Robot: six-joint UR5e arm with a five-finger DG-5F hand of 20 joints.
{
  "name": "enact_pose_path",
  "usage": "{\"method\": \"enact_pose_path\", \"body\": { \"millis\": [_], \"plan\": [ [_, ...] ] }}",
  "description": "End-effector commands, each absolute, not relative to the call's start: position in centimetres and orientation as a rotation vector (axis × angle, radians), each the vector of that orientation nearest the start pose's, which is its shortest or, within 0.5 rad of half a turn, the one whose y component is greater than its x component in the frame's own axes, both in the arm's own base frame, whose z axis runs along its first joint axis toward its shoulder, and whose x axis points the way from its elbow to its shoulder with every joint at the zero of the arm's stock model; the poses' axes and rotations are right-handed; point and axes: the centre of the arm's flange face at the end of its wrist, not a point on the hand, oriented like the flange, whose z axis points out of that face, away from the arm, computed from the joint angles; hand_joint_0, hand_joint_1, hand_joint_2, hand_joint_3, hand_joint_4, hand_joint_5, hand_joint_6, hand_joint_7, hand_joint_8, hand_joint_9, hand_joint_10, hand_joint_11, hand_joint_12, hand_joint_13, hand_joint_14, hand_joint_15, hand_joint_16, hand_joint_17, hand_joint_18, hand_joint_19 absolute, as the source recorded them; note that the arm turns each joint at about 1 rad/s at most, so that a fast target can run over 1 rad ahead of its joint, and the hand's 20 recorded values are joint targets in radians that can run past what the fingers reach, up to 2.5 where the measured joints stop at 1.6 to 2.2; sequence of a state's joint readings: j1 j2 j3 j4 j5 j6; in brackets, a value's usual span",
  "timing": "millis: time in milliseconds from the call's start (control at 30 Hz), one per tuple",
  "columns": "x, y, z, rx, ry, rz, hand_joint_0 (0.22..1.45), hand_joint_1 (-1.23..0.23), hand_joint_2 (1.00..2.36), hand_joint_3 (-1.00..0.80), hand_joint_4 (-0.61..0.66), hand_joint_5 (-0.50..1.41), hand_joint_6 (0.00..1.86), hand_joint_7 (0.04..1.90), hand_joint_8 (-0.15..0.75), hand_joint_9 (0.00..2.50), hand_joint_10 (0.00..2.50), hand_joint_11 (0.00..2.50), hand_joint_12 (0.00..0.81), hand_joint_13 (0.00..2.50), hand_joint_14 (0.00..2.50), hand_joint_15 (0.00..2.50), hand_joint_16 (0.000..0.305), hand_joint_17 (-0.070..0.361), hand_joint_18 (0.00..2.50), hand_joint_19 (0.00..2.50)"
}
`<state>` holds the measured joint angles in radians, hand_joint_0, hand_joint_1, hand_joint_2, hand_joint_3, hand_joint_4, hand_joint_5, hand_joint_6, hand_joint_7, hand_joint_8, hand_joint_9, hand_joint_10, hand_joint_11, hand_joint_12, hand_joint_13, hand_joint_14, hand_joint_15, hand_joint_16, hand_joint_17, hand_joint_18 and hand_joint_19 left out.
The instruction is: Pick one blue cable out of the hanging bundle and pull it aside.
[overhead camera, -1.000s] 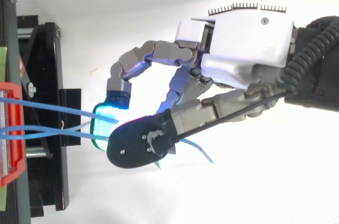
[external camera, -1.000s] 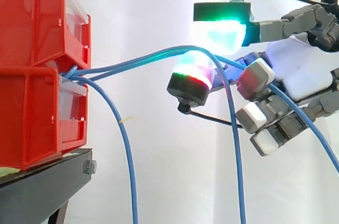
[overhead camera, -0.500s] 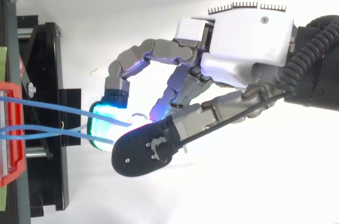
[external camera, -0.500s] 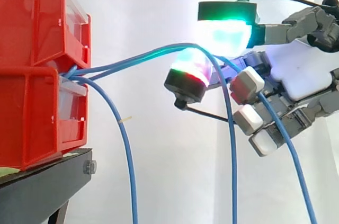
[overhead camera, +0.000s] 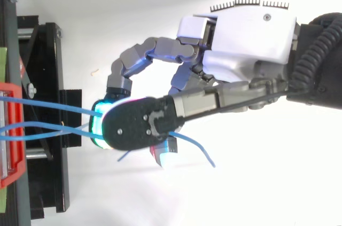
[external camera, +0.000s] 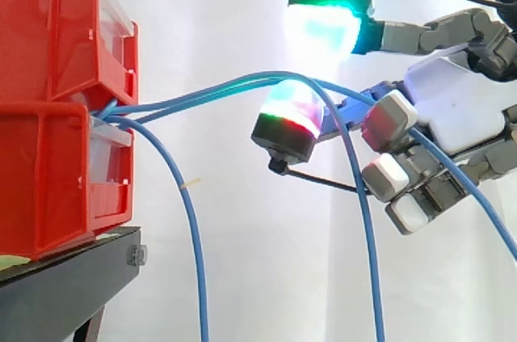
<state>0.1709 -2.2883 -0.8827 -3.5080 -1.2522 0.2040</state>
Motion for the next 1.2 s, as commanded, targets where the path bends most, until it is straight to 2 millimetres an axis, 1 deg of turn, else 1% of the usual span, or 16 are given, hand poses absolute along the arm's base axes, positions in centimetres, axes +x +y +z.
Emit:
{"method": "enact_pose_path", "body": {
  "millis": [0,133,233,267,300,467,567,667,733,800,900,933,967,1033,1067,1167],
  "plan": [
    [73.8,-4.1,34.3,1.636,1.273,0.949,0.57,-0.5,1.0,-0.5,-0.04,-0.06,0.83,1.03,0.235,1.31,0.03,0.68,0.266,1.04,0.02,0.57,0.043,0.097,0.83,0.54],
    [73.7,-4.2,34.3,1.637,1.272,0.949,0.58,-0.57,1.01,-0.37,-0.04,-0.06,0.84,1.11,0.236,1.3,0.03,0.7,0.27,1.05,0.02,0.58,0.043,0.097,0.83,0.54],
    [73.8,-4.2,34.4,1.636,1.271,0.95,0.58,-0.68,1.02,-0.3,-0.02,-0.07,0.88,1.07,0.237,1.27,0.03,0.72,0.28,1.03,0.02,0.57,0.044,0.098,0.83,0.52],
    [73.8,-4.2,34.4,1.636,1.271,0.95,0.59,-0.74,1.02,-0.3,-0.01,-0.09,0.9,1.0,0.24,1.25,0.03,0.72,0.273,1.01,0.02,0.57,0.044,0.099,0.83,0.51],
    [73.8,-4.3,34.3,1.637,1.27,0.948,0.65,-0.89,1.01,-0.33,-0.01,-0.1,0.92,0.99,0.236,1.22,0.03,0.77,0.272,1.0,0.02,0.57,0.043,0.097,0.82,0.49],
    [73.7,-4.7,34.3,1.628,1.28,0.932,0.68,-0.91,1.0,-0.5,-0.07,-0.08,0.92,1.04,0.228,1.32,0.03,0.82,0.26,1.03,0.02,0.56,0.042,0.094,0.85,0.47],
    [73.7,-4.9,34.2,1.61,1.297,0.913,0.66,-0.9,1.0,-0.5,-0.08,-0.08,0.92,1.06,0.223,1.33,0.03,0.81,0.26,1.03,0.02,0.56,0.041,0.093,0.85,0.46],
    [73.7,-5.0,34.3,1.594,1.305,0.905,0.54,-0.82,1.0,-0.5,-0.09,-0.04,0.88,1.06,0.22,1.43,0.03,0.77,0.26,1.08,0.02,0.57,0.042,0.095,0.87,0.48],
    [73.8,-5.1,34.3,1.583,1.314,0.899,0.46,-0.67,1.0,-0.5,-0.11,-0.02,0.85,1.03,0.222,1.48,0.03,0.71,0.274,1.12,0.02,0.54,0.047,0.106,0.93,0.47],
    [73.7,-5.2,34.2,1.572,1.328,0.891,0.43,-0.43,1.0,-0.5,-0.11,-0.01,0.79,1.02,0.217,1.5,0.02,0.6,0.29,1.17,0.02,0.53,0.051,0.116,0.98,0.47],
    [73.8,-5.2,34.3,1.557,1.341,0.886,0.48,-0.3,1.0,-0.5,-0.14,0.0,0.75,1.04,0.194,1.49,0.02,0.61,0.276,1.14,0.02,0.54,0.048,0.108,0.92,0.52],
    [73.7,-5.3,34.3,1.553,1.347,0.884,0.48,-0.3,1.0,-0.5,-0.14,0.0,0.74,1.07,0.194,1.49,0.02,0.59,0.276,1.14,0.02,0.54,0.048,0.108,0.92,0.52],
    [73.7,-5.4,34.4,1.548,1.349,0.884,0.55,-0.35,1.0,-0.5,-0.13,-0.01,0.75,1.18,0.19,1.48,0.02,0.63,0.262,1.12,0.02,0.56,0.043,0.098,0.87,0.56],
    [73.8,-5.5,34.3,1.541,1.353,0.879,0.57,-0.46,1.01,-0.39,-0.08,-0.02,0.82,1.17,0.214,1.49,0.03,0.68,0.274,1.13,0.02,0.57,0.044,0.1,0.87,0.56],
    [73.8,-5.6,34.3,1.537,1.354,0.876,0.56,-0.51,1.01,-0.32,0.0,-0.04,0.86,1.16,0.24,1.47,0.03,0.75,0.293,1.13,0.02,0.58,0.045,0.102,0.88,0.56],
    [73.8,-5.8,34.3,1.529,1.357,0.871,0.57,-0.55,1.02,-0.26,0.03,-0.06,0.88,1.12,0.257,1.4,0.03,0.8,0.302,1.07,0.02,0.58,0.048,0.107,0.87,0.54]
  ]
}}
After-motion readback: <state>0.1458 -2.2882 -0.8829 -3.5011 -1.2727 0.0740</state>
